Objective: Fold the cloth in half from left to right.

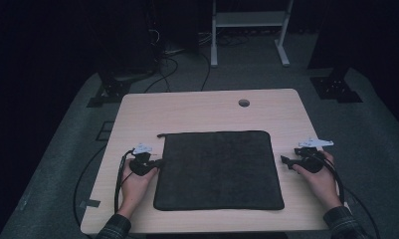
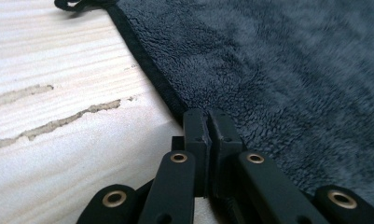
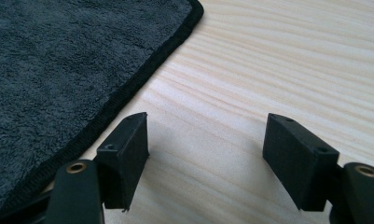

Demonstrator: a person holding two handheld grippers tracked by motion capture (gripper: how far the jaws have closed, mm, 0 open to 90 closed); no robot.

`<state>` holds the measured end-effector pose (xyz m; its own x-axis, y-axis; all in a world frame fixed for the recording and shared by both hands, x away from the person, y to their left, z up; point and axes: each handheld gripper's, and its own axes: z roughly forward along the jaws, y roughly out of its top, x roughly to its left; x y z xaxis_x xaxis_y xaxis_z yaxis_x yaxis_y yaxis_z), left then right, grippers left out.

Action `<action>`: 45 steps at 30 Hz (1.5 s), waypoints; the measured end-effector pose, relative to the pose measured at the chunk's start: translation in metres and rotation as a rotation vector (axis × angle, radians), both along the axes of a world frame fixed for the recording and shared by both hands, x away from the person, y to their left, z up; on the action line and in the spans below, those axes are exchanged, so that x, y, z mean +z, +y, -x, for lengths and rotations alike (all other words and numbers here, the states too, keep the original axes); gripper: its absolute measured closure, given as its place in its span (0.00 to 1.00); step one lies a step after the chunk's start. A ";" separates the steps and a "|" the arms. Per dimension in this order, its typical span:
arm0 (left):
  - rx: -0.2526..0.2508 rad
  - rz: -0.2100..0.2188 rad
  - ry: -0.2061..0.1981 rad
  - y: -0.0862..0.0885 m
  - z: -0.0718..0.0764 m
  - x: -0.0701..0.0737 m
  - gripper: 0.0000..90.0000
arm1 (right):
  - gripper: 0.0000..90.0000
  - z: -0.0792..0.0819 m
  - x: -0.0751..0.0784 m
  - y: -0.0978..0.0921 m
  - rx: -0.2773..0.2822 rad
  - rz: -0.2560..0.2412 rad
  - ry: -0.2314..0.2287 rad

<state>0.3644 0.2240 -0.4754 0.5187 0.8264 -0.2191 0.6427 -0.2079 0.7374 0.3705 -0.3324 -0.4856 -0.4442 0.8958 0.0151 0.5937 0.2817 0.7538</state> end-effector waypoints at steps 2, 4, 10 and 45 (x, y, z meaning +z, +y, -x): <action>0.001 0.016 -0.001 0.003 0.000 0.003 0.96 | 0.33 0.000 0.000 0.000 0.001 0.001 -0.002; 0.003 0.030 -0.004 0.005 0.000 0.005 0.97 | 0.33 0.000 0.000 0.000 0.002 0.001 -0.001; 0.020 0.034 -0.007 0.010 0.000 0.008 0.96 | 0.33 0.000 0.000 0.000 0.009 0.002 -0.001; 0.028 0.188 -0.048 0.027 -0.003 0.037 0.96 | 0.31 0.000 0.000 0.001 0.012 0.002 0.002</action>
<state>0.3673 0.2509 -0.4384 0.5096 0.7877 -0.3462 0.6096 -0.0465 0.7914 0.3703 -0.3318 -0.4856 -0.4546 0.8906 0.0142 0.5922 0.2903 0.7517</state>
